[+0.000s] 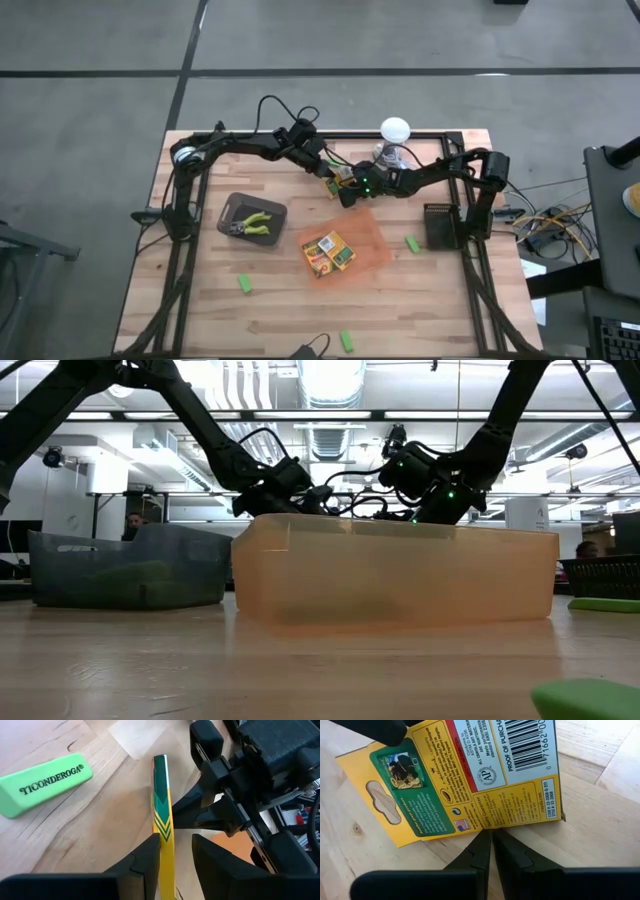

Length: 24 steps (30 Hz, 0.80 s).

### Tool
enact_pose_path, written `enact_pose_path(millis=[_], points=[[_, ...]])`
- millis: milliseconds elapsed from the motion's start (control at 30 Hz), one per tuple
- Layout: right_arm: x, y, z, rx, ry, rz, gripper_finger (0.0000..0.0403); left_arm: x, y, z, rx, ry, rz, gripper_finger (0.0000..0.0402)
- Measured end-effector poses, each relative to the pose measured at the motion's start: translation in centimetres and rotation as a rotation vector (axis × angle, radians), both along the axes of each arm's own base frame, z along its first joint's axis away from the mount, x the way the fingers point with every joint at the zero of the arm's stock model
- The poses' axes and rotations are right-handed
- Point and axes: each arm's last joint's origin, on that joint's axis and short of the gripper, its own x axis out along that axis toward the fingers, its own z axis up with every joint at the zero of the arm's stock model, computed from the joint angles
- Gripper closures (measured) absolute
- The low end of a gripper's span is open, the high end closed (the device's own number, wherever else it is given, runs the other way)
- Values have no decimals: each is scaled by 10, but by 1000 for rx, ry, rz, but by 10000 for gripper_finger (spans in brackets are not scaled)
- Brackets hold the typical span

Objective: Pick & Place School Supplies
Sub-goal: Put the crayon box into the orange bin

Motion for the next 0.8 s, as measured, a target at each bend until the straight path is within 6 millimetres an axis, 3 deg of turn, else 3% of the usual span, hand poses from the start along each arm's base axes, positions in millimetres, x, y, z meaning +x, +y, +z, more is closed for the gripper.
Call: enact_pose_path(millis=[800], points=[[0, 0, 0, -2, -6, -1, 376, 1, 2, -3, -13, 52, 141, 282]])
